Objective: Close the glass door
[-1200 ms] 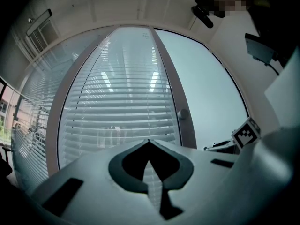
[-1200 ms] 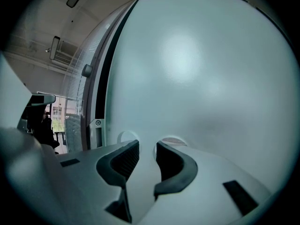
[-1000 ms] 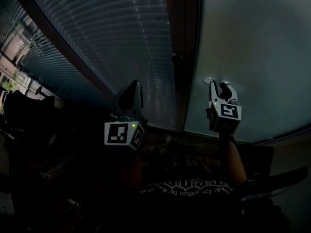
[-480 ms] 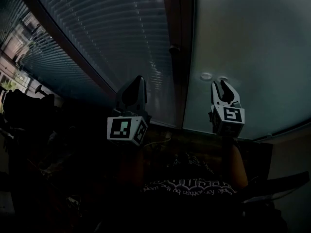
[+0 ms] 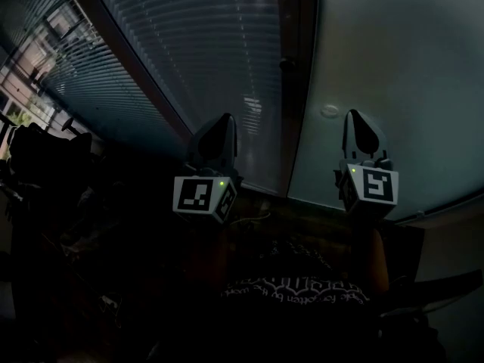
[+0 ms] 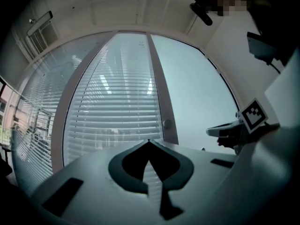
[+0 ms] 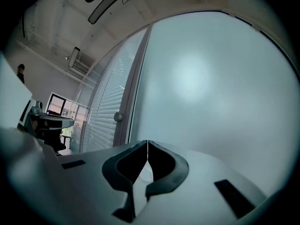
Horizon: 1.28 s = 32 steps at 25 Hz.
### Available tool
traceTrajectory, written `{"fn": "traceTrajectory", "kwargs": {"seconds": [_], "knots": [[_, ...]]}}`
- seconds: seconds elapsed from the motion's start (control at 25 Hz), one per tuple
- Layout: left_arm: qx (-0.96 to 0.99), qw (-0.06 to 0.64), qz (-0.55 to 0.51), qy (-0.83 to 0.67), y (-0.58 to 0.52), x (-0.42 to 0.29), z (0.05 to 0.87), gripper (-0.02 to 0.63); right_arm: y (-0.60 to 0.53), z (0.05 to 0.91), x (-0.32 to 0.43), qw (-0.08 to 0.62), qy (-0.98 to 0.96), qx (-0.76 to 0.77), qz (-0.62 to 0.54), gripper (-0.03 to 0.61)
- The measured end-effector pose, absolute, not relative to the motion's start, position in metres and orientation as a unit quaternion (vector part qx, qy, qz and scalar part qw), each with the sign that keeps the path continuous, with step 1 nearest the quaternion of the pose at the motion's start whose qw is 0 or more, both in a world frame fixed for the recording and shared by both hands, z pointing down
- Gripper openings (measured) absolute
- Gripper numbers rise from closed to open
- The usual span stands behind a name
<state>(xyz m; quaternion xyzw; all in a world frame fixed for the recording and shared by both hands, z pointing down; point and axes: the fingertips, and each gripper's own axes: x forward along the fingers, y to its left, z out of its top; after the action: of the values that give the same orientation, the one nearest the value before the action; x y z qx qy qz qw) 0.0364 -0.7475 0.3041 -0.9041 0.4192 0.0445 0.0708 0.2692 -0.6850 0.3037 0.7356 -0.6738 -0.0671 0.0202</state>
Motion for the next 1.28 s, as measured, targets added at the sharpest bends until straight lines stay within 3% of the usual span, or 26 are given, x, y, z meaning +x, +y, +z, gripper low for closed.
{"fn": "traceTrajectory", "kwargs": {"seconds": [1.28], "knots": [[-0.895, 0.072, 0.029, 0.44, -0.742, 0.02, 0.298, 0.002, -0.678, 0.283, 0.253, 0.02, -0.682, 0.725, -0.092, 0.002]]}}
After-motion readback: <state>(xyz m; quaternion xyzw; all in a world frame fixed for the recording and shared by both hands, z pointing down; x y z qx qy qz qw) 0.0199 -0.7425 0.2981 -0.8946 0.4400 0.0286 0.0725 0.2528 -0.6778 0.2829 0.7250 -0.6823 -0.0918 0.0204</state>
